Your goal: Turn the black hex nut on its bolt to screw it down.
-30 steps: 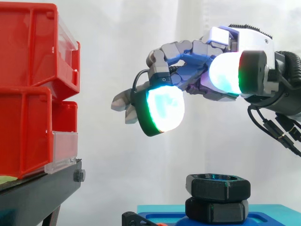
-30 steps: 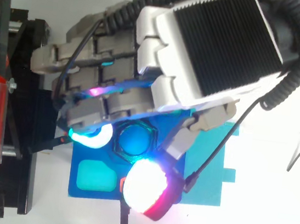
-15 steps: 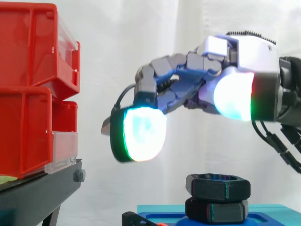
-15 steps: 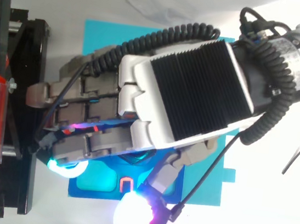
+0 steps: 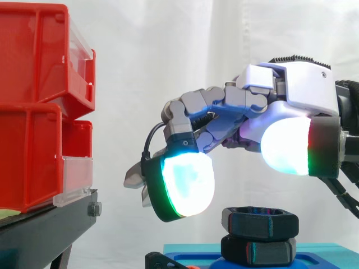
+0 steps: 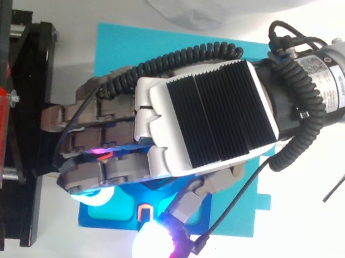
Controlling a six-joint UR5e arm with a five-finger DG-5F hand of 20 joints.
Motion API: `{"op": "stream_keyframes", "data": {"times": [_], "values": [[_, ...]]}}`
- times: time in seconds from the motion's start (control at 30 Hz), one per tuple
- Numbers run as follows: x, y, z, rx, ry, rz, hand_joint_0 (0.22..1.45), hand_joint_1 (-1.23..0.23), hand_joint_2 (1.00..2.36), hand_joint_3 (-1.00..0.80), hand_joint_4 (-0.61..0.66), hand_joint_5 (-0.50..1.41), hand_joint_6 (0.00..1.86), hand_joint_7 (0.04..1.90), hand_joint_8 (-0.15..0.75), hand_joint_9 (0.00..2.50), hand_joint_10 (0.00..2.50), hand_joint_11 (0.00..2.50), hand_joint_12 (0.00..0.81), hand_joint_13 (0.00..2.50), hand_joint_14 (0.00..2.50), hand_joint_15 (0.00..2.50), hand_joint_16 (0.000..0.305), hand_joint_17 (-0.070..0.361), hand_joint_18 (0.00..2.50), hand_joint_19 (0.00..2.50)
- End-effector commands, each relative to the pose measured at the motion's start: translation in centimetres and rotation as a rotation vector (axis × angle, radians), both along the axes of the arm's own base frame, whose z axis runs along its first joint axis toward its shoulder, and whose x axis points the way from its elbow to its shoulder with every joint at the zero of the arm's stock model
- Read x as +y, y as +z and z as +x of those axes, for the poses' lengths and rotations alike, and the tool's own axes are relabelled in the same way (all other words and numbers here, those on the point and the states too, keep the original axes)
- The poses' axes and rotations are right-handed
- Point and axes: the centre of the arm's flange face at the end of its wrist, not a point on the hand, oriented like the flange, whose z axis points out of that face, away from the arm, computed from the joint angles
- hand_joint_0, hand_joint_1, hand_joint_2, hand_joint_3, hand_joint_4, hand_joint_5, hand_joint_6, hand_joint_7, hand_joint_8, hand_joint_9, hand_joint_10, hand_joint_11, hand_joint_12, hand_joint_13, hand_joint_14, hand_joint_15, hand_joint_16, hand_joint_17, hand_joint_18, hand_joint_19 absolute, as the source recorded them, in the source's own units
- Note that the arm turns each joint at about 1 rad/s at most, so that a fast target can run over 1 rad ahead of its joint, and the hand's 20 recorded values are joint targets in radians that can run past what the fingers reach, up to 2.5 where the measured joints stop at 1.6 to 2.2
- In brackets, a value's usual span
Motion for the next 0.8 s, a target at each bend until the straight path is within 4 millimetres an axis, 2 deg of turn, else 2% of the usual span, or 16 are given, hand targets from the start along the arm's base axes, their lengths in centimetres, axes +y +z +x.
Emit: {"op": "stream_keyframes", "data": {"times": [0.0,0.13,0.3,0.4,0.77], "values": [[-0.2,-0.2,-0.2,0.013,0.001,-0.004,0.45,-0.32,1.00,-0.50,0.27,-0.05,0.50,1.42,0.290,0.72,0.01,0.30,0.379,0.49,0.00,0.07,0.062,0.139,0.56,0.45],[-0.4,-0.3,-0.3,0.015,0.004,-0.009,0.45,-0.31,1.00,-0.50,0.27,-0.05,0.50,1.41,0.292,0.72,0.01,0.30,0.380,0.50,0.00,0.08,0.062,0.139,0.56,0.45],[-0.6,-2.5,-1.3,0.056,0.001,-0.011,0.45,-0.30,1.00,-0.50,0.27,-0.05,0.50,1.41,0.296,0.73,0.01,0.30,0.379,0.50,0.00,0.07,0.062,0.139,0.56,0.45],[-0.6,-2.9,-1.4,0.054,0.001,-0.011,0.45,-0.30,1.00,-0.50,0.26,-0.05,0.50,1.42,0.293,0.73,0.01,0.30,0.378,0.50,0.00,0.08,0.061,0.138,0.56,0.44],[-0.7,-2.8,-1.3,0.034,0.000,-0.008,0.45,-0.29,1.00,-0.50,0.27,-0.05,0.53,1.41,0.295,0.74,0.01,0.30,0.377,0.51,0.00,0.08,0.061,0.138,0.57,0.44]]}}
